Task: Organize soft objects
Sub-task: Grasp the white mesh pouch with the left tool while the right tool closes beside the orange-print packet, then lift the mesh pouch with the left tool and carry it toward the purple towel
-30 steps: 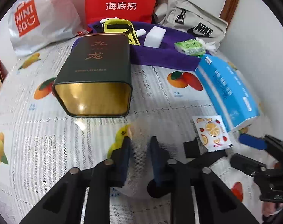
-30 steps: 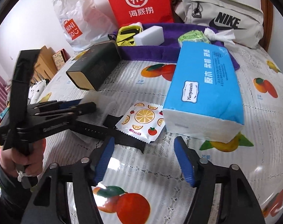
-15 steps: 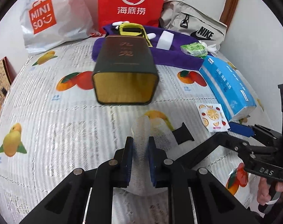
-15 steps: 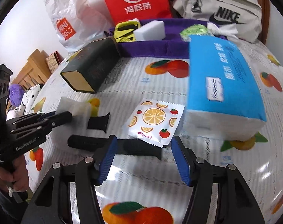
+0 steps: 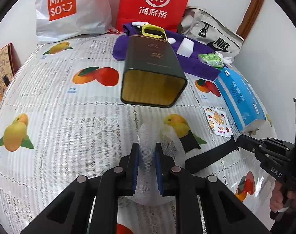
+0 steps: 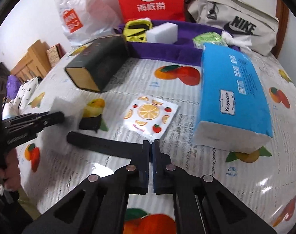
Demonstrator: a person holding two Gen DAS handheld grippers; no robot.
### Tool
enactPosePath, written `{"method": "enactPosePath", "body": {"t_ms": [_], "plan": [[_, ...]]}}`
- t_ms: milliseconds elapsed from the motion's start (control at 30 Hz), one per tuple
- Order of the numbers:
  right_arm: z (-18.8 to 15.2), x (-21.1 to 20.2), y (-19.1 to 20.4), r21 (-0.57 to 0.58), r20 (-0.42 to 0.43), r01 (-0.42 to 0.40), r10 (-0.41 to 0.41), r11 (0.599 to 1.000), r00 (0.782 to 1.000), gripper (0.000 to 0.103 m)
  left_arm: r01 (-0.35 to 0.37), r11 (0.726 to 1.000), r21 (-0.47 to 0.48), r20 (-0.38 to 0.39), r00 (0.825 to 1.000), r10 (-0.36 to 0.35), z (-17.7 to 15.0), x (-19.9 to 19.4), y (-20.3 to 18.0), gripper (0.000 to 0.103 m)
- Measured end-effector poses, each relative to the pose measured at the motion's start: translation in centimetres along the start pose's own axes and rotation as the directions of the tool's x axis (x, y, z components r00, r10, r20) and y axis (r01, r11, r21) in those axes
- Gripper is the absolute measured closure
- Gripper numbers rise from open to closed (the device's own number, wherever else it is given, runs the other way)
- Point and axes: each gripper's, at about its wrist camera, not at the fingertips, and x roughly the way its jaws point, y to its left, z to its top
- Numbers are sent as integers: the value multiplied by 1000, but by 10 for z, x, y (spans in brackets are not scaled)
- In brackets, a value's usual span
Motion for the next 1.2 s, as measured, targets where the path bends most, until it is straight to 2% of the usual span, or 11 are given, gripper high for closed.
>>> {"method": "enactPosePath", "body": {"t_ms": [100, 167, 200, 333, 500, 600, 633, 667, 767, 1000, 1200], "plan": [[0, -1, 16, -66, 15, -28, 29, 997, 999, 88, 0, 1000, -19, 3, 1000, 0, 0, -2, 6, 88], [-1, 2, 27, -112, 12, -54, 56, 992, 998, 54, -4, 1000, -25, -6, 1000, 4, 0, -1, 10, 88], [-2, 3, 33, -136, 18, -66, 69, 989, 997, 48, -5, 1000, -26, -8, 1000, 5, -1, -1, 11, 87], [-10, 10, 60, -245, 17, -110, 118, 963, 993, 40, -2, 999, -40, -6, 1000, 2, -2, -3, 14, 87], [-16, 29, 85, -370, 18, -57, 69, 927, 997, 33, -11, 999, -38, -11, 1000, 10, -2, -4, 14, 87], [-9, 35, 77, -320, 5, -90, 97, 943, 995, 29, -13, 999, -40, -15, 1000, 13, -2, -3, 15, 86], [-6, 36, 72, -280, 0, -92, 96, 956, 995, 38, -13, 999, -43, -17, 1000, 12, -3, -2, 16, 86], [-3, 35, 68, -255, -1, -74, 76, 964, 997, 54, -12, 999, -46, -18, 1000, 12, -3, -1, 17, 86], [4, 32, 54, -203, -43, -61, 53, 977, 998, 80, -15, 999, -47, -17, 1000, 14, -3, 0, 17, 85], [0, 24, 43, -186, -100, -87, 69, 979, 993, 82, -9, 999, -53, -17, 1000, 8, -3, 1, 16, 85], [4, 10, 35, -170, -57, -115, 107, 979, 993, 98, -17, 999, -44, -10, 1000, 17, -3, 0, 15, 85]]}}
